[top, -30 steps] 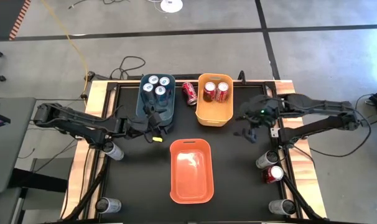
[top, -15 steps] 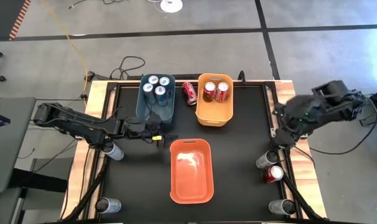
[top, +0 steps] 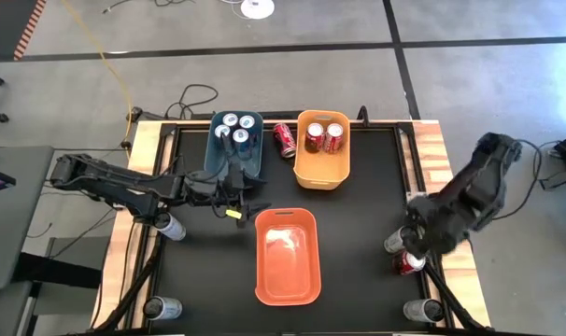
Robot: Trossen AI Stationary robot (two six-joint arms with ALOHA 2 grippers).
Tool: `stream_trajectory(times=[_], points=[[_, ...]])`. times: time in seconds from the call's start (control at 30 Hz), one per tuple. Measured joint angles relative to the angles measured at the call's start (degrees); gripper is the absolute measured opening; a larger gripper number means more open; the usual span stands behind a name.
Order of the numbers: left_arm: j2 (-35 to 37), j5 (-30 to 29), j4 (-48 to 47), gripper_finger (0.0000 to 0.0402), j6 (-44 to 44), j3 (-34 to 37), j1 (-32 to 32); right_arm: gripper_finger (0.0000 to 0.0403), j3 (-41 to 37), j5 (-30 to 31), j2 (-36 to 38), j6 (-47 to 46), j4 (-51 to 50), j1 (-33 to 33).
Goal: Sort soda cans
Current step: Put the bottom red soda can into the yellow bin
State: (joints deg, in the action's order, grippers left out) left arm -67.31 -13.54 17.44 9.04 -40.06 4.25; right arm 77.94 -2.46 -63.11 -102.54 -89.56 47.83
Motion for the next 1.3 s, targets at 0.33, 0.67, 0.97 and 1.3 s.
stream_trajectory(times=[0.33,0.67,0.97,1.3], points=[[-0.02,-1.47,-3.77,0.0338,8.43,-4.98,-1.41,0.0384,-4.40,7.61,0.61,-22.31,-0.17,21.02],[-0.25,-8.62,-3.68,0.0338,10.85,-5.31,-4.02,0.0387,-10.12,9.02,-3.70,-23.33,2.17,25.53],[-0.28,-8.72,-4.52,0.0338,11.53,-5.31,-4.81,0.0387,-16.52,9.37,-5.55,-21.72,8.87,24.00],[-0.28,-8.52,-4.73,0.0338,11.80,-5.28,-4.81,0.0387,-22.17,10.38,-5.36,-23.43,10.79,23.24]])
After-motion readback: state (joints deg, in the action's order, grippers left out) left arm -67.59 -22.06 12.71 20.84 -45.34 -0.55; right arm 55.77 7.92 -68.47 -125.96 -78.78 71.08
